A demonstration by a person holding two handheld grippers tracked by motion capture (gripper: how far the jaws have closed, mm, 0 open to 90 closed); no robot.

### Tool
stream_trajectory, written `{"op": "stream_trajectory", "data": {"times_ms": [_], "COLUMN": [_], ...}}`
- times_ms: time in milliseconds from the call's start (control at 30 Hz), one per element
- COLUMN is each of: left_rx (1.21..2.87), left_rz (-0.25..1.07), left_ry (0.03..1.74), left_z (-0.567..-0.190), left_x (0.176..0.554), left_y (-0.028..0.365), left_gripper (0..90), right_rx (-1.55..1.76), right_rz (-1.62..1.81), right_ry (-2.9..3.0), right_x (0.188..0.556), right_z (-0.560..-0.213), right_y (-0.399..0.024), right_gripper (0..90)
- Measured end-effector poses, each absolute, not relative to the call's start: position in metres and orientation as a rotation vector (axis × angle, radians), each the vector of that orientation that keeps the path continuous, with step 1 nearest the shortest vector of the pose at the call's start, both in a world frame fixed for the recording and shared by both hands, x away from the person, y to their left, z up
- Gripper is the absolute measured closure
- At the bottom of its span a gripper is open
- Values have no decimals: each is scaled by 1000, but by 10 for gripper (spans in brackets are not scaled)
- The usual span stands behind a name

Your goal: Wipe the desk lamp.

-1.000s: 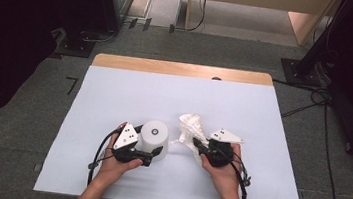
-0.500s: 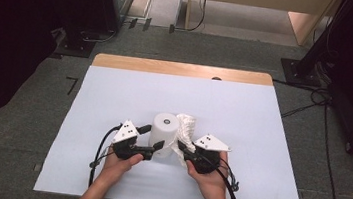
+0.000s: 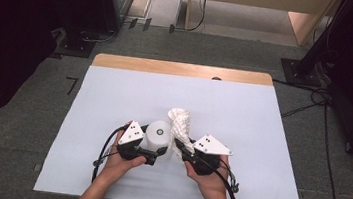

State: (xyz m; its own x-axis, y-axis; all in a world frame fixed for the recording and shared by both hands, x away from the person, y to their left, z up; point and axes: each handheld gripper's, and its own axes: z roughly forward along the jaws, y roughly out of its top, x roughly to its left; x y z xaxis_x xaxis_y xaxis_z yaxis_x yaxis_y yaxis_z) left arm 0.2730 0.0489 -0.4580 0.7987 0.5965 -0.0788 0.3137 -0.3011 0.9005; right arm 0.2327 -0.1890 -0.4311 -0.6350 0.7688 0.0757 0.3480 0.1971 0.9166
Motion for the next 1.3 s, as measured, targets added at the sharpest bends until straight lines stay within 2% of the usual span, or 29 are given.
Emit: {"op": "stream_trajectory", "data": {"times_ms": [267,533,600,767,833,1067,1300], "left_rx": [1905,1908,1909,1911,1906,1911,1919], "left_rz": [313,322,322,325,322,299,311], "left_ry": [701,697,696,692,697,715,715], "left_z": [-458,-459,-459,-459,-459,-460,-460], "left_x": [275,273,273,273,274,273,271], "left_y": [51,50,50,49,50,49,47], "left_gripper": [82,82,81,81,81,72,68], "right_rx": [1243,1132,1153,1242,1256,1159,1261], "right_rz": [1220,1443,1401,1236,1246,1351,1207], "right_ry": [2341,2150,2192,2321,2321,2188,2330], "right_x": [250,237,239,248,250,238,247], "right_z": [-479,-429,-435,-474,-475,-445,-480], "right_y": [-182,-192,-190,-182,-183,-187,-182], "right_gripper": [738,743,742,741,741,739,740]}}
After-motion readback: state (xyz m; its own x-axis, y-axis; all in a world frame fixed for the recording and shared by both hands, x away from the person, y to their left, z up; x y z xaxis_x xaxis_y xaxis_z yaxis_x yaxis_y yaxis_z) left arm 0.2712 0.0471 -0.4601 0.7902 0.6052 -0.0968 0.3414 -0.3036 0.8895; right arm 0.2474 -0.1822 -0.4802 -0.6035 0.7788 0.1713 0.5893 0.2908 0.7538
